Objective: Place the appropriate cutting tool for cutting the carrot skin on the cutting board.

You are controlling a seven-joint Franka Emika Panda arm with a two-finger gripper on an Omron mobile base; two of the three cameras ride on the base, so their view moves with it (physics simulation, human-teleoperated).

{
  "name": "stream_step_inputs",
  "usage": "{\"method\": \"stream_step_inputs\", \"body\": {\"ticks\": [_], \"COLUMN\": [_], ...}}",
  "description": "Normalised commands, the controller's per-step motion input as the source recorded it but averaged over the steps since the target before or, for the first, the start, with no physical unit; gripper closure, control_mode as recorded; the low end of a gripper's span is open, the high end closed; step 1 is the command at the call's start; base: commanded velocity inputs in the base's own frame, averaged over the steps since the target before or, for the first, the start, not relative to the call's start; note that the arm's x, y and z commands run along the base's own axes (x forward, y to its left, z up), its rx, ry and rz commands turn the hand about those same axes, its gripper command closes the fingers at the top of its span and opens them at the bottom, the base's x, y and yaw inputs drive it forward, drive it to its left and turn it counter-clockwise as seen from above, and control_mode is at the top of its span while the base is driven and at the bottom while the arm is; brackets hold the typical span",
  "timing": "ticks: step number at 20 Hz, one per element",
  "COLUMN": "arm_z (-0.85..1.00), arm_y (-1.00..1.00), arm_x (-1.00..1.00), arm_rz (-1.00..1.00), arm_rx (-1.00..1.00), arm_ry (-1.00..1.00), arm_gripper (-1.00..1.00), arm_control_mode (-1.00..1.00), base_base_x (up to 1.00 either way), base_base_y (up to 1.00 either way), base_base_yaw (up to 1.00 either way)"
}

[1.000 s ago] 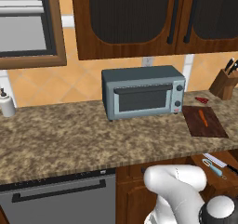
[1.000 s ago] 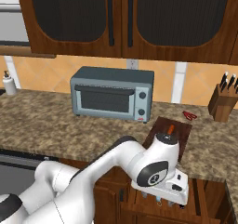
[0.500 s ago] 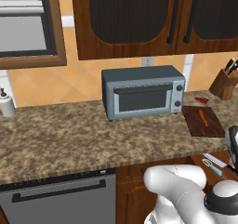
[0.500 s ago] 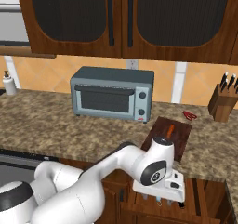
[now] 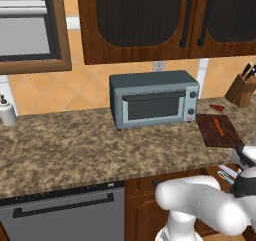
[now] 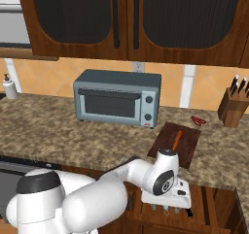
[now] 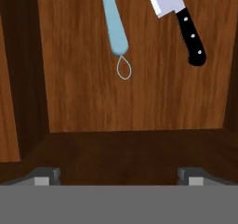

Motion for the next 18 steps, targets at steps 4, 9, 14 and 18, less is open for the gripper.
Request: {"method": "stream_step_inputs", "body": {"ticks": [4,9,14,18], "arm_z": [-0.63,-0.55,-0.10,-0.01], "arm_y": [-0.09,-0.16,-0.22,-0.17], "arm_x": [0.10,-0.01,-0.60,-0.81], "arm_rz": [0.04,0.03,0.00,0.00], "arm_rx": [0.00,0.00,0.00,0.00], "arm_ry": [0.02,0.06,0.05,0.11], "arm_gripper": [-1.00,-1.00,-1.00,-1.00], "arm_control_mode": [-1.00,-1.00,-1.00,-1.00], "base_base_x": [0.00,0.00,0.00,0.00], "base_base_y": [0.00,0.00,0.00,0.00], "base_base_yaw": [0.00,0.00,0.00,0.00]}}
